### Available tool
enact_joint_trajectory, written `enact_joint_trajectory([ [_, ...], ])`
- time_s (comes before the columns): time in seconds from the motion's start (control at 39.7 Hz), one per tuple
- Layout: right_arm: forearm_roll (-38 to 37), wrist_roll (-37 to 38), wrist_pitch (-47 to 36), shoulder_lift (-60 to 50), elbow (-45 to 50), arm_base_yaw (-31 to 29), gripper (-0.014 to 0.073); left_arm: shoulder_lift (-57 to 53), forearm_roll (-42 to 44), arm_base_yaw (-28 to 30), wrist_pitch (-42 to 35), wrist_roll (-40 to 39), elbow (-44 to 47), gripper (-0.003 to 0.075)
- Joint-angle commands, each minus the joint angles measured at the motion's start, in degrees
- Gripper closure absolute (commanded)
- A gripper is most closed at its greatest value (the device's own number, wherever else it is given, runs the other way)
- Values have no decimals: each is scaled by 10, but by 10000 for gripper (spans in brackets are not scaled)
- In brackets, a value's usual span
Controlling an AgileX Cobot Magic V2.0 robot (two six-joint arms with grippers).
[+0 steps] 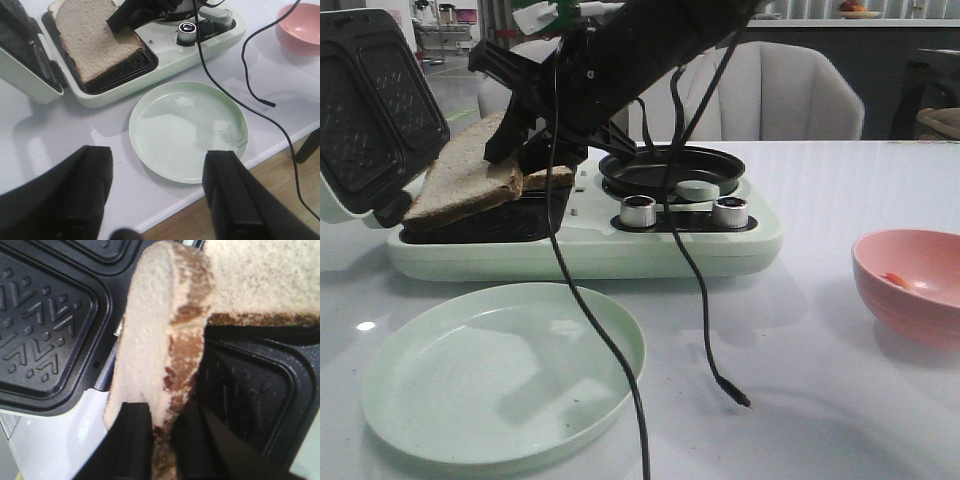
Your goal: Make breakfast with bread and shrimp
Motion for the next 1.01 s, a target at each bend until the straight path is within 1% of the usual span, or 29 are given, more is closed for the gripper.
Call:
enact_joint_trajectory([
  [0.0, 13, -7, -4, -38, -22, 0, 158, 2, 1, -5, -42, -2, -17, 263],
  [0.03, 10, -7, -4, -39, -22, -2, 112, 2, 1, -5, -42, -2, -17, 263],
  [0.05, 6, -7, -4, -40, -22, -4, 85, 2, 1, -5, -42, -2, -17, 263],
  [0.1, -6, -7, 2, -45, -22, -8, 52, 2, 1, -5, -42, -2, -17, 263],
  [0.23, -72, -3, 28, -65, -22, -20, 50, 2, 1, -5, -42, -2, -17, 263],
  [0.38, -184, 54, 83, -110, -22, -26, 50, 2, 1, -5, -42, -2, -17, 263],
  [0.5, -285, 89, 138, -173, -3, -5, 50, 2, 1, -5, -42, -2, -17, 263],
  [0.63, -401, 134, 139, -249, 59, 32, 50, 2, 1, -5, -42, -2, -17, 263],
  [0.71, -495, 175, 125, -316, 132, 65, 50, 2, 1, -5, -42, -2, -17, 263],
  [0.76, -535, 205, 121, -357, 175, 82, 50, 2, 1, -5, -42, -2, -17, 263],
  [0.83, -555, 231, 112, -407, 225, 94, 50, 2, 1, -5, -42, -2, -17, 263],
  [0.98, -555, 238, 86, -510, 319, 96, 50, 2, 1, -5, -42, -2, -17, 263],
])
